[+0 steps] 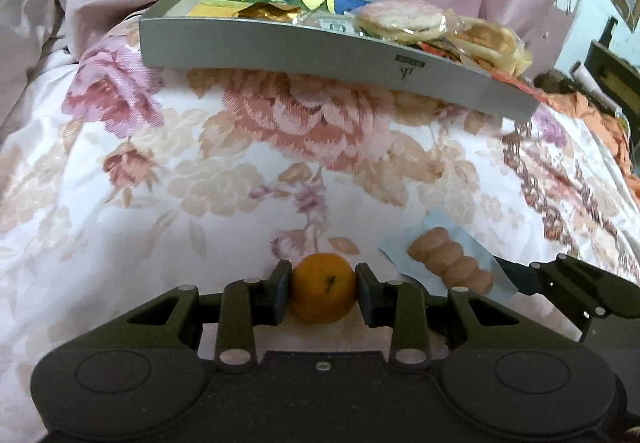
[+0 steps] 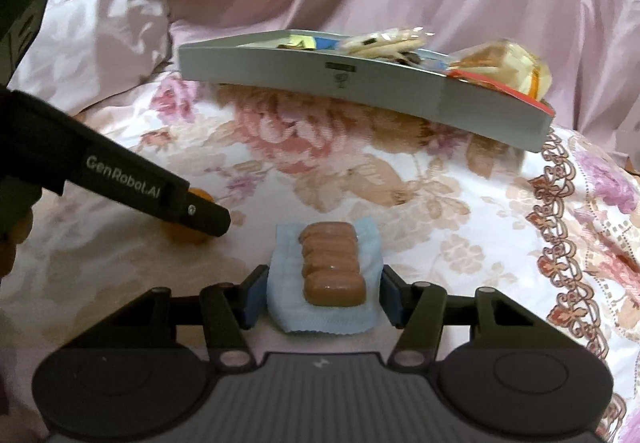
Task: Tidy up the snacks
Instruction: 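Lift the orange and sweets pack and carry them over the grey tray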
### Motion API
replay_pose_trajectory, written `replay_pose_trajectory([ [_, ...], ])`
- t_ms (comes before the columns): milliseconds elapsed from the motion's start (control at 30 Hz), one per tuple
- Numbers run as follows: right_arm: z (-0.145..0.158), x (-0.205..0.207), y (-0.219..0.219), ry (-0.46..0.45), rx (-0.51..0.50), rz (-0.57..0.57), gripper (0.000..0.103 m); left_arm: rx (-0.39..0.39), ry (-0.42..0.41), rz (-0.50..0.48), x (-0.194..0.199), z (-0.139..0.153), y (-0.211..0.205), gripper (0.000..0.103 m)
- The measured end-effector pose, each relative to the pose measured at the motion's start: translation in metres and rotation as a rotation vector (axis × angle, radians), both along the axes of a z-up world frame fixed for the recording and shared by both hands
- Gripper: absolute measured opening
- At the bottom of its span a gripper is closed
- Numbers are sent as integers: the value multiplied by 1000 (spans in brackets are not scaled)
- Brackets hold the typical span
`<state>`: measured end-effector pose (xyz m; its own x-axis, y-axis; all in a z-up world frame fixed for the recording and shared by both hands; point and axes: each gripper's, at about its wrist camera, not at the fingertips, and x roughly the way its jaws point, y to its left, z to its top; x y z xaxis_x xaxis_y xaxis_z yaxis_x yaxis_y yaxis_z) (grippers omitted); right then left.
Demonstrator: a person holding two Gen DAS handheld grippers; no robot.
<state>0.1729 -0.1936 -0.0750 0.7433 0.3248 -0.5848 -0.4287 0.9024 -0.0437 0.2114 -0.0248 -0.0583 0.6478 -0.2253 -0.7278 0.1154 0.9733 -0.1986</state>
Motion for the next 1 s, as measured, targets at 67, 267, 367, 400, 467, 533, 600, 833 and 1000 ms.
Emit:
replay_pose_trajectory([
  [67, 1, -4, 2, 20, 14, 15, 61, 2, 14, -3, -5, 1, 3, 36],
  [267, 3, -23, 11, 57, 28, 71, 62, -61, 33, 42, -37, 0, 17, 36],
  [367, 4, -31, 16, 64, 20, 85, 62, -60, 16, 38, -52, -4, 19, 36],
  [400, 5, -34, 16, 75, 31, 86, 62, -46, 8, 29, -54, -4, 18, 36],
  [467, 6, -40, 17, 93, 51, 77, 62, -37, 2, 26, -56, -5, 16, 37],
  [533, 5, -45, 19, 97, 62, 44, 63, -36, -3, 26, -57, -5, 16, 37],
  [600, 4, -49, 21, 89, 73, 9, 64, -44, -6, 29, -58, -5, 17, 37],
  [833, -1, -46, 28, 47, 34, 30, 78, -57, -3, 14, -57, -6, 17, 45],
  [1000, -6, -42, 32, 31, 20, 30, 86, -63, -2, 11, -56, -7, 17, 46],
])
